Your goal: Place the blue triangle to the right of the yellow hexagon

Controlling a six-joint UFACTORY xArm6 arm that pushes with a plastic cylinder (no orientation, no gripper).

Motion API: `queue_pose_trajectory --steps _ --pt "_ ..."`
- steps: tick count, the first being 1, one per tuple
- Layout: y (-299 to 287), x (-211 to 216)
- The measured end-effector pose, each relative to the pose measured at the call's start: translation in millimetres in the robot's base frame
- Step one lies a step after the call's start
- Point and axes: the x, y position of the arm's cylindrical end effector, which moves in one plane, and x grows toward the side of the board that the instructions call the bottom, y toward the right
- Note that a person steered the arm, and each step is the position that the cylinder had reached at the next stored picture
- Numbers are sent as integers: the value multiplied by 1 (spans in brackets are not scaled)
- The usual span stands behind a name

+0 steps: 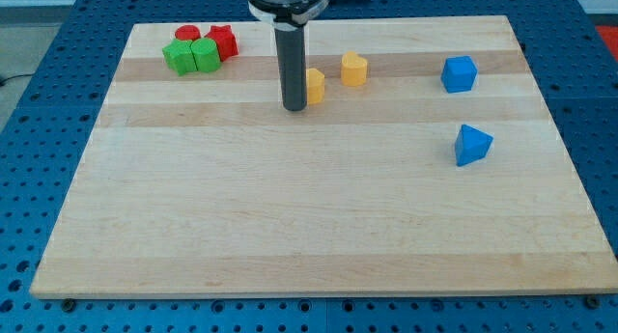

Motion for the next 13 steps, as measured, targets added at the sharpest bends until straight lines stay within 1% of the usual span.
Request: queue_pose_trajectory --steps 1,2,3,4,5,6,7,8,9,10,11,13 --pt "-9 -11" --pt "30 -16" --pt "34 -8" --pt "110 10" --pt "195 4" --pt "244 -22" --pt "267 -40" --pt "271 -62" --pt "256 -77" --pt "214 -69" --pt "183 -65" --pt "159 -64"
